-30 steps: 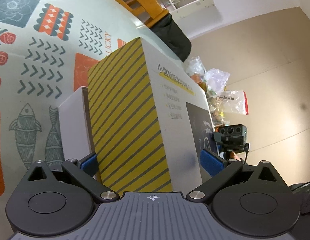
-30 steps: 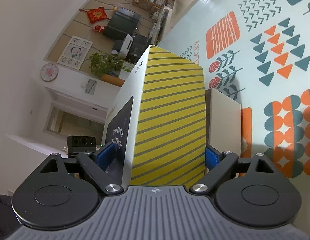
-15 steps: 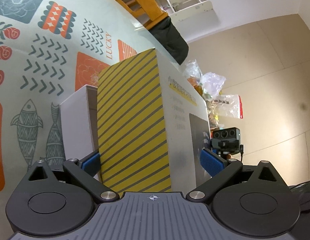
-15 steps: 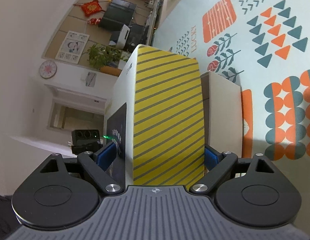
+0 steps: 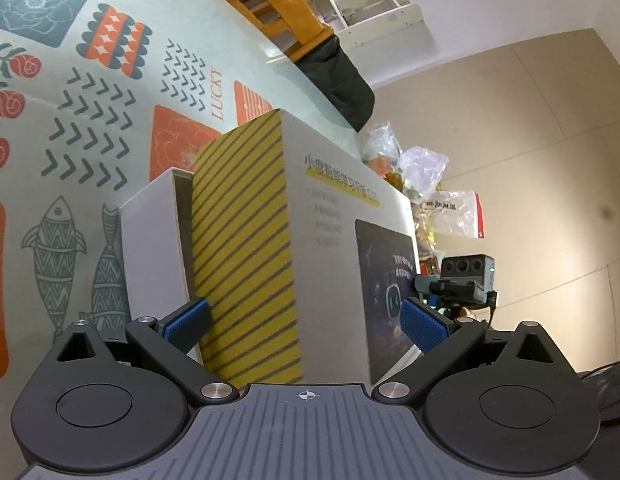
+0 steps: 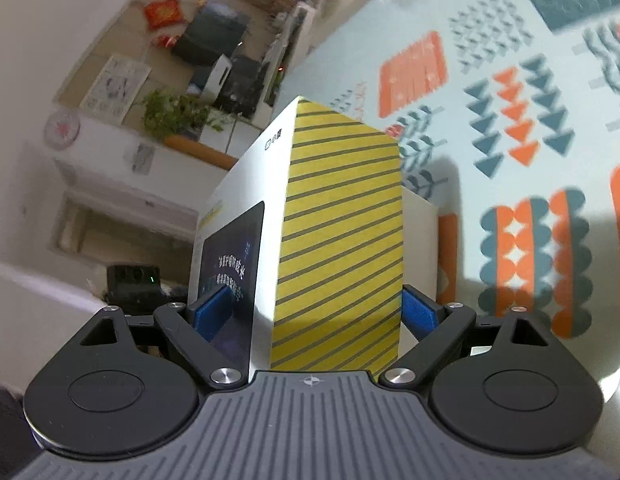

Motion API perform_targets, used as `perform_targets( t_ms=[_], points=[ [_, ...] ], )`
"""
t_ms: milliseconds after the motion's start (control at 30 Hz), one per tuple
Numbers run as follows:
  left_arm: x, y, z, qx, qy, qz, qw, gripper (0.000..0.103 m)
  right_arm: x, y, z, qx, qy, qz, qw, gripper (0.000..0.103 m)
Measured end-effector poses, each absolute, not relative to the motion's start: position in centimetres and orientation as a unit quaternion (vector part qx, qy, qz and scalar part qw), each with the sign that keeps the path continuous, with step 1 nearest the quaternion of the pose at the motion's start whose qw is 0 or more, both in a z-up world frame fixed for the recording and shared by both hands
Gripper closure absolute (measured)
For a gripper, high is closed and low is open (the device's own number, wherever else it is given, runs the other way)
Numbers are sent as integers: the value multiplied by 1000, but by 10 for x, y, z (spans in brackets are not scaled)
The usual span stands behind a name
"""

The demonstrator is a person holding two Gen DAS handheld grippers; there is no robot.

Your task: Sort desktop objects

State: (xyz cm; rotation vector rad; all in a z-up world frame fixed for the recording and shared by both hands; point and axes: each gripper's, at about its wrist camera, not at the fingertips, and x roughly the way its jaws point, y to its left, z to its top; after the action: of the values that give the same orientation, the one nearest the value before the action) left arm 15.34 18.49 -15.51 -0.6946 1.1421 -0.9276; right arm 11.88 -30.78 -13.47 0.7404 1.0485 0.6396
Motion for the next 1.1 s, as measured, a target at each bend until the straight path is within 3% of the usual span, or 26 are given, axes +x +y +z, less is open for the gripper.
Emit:
perform_targets(
  t_ms=[767, 1100],
  points=[
    [169, 173, -158, -300, 530, -424, 670, 0, 135, -319, -171, 399, 489, 288, 720, 0],
    [166, 166, -156, -276, 542, -420, 673, 0, 129, -304, -133, 315, 491, 288, 759, 0]
  ],
)
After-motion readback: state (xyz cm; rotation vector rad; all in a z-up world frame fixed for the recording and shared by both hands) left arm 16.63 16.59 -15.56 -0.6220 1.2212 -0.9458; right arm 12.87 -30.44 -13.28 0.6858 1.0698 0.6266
